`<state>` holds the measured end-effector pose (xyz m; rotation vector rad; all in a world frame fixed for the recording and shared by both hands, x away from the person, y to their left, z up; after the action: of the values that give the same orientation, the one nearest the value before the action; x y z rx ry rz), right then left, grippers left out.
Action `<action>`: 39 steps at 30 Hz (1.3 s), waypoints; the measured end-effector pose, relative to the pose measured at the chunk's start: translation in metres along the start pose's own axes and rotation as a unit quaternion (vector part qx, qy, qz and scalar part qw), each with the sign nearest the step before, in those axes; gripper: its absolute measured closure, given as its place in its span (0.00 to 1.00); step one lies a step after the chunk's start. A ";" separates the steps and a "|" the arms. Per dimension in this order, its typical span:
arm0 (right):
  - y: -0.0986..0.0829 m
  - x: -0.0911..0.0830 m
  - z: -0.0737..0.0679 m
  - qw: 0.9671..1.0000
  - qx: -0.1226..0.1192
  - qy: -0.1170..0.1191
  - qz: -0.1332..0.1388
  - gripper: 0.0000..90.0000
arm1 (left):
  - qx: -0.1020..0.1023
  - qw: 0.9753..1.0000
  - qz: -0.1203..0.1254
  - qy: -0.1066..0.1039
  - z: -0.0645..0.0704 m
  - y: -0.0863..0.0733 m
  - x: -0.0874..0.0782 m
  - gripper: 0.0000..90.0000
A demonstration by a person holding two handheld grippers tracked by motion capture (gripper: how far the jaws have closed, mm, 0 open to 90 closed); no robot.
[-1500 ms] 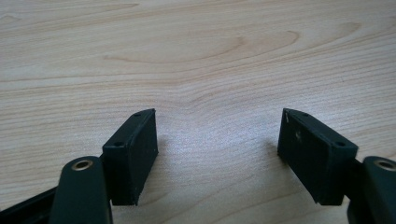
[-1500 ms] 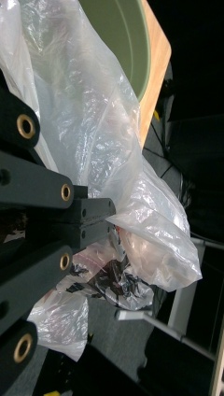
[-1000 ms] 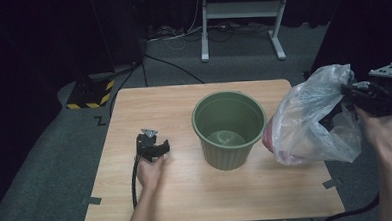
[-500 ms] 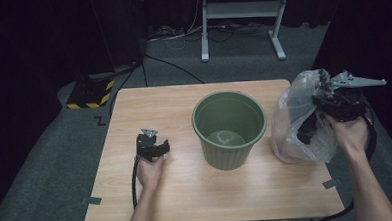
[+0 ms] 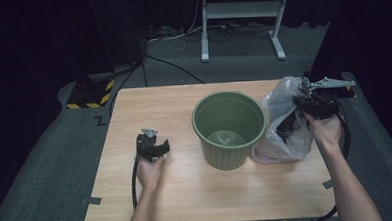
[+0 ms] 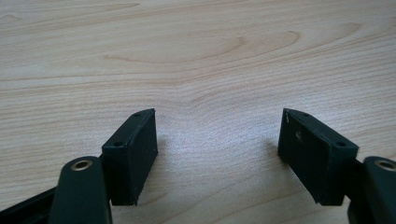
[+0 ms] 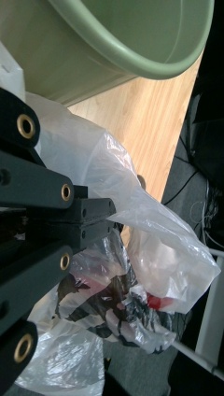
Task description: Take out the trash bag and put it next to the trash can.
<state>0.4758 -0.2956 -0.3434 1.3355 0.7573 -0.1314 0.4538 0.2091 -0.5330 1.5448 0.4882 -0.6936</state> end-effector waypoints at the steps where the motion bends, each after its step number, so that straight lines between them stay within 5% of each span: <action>1: 0.000 0.003 -0.001 1.000 0.000 0.002 0.001 1.00 | 0.000 1.000 0.000 0.000 0.000 0.000 0.000 0.31; 15: -0.010 0.040 -0.011 0.999 0.023 0.033 0.022 1.00 | 0.000 1.000 0.000 0.000 0.000 0.000 0.000 0.31; 39: -0.028 0.102 -0.022 0.998 0.030 0.050 -0.007 0.98 | 0.000 1.000 0.000 0.000 0.000 0.000 0.000 0.31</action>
<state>0.5300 -0.2492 -0.4245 1.4019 0.8532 -0.1005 0.4539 0.2091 -0.5331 1.5439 0.4877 -0.6928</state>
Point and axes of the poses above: each handheld gripper's, and its own axes: x roughly forward along the jaws, y roughly out of its top, z roughly to its right, the point moved 1 cm from there along x, roughly forward along the jaws, and after that the axes turned 1 degree about -z, right-handed, at the moved point
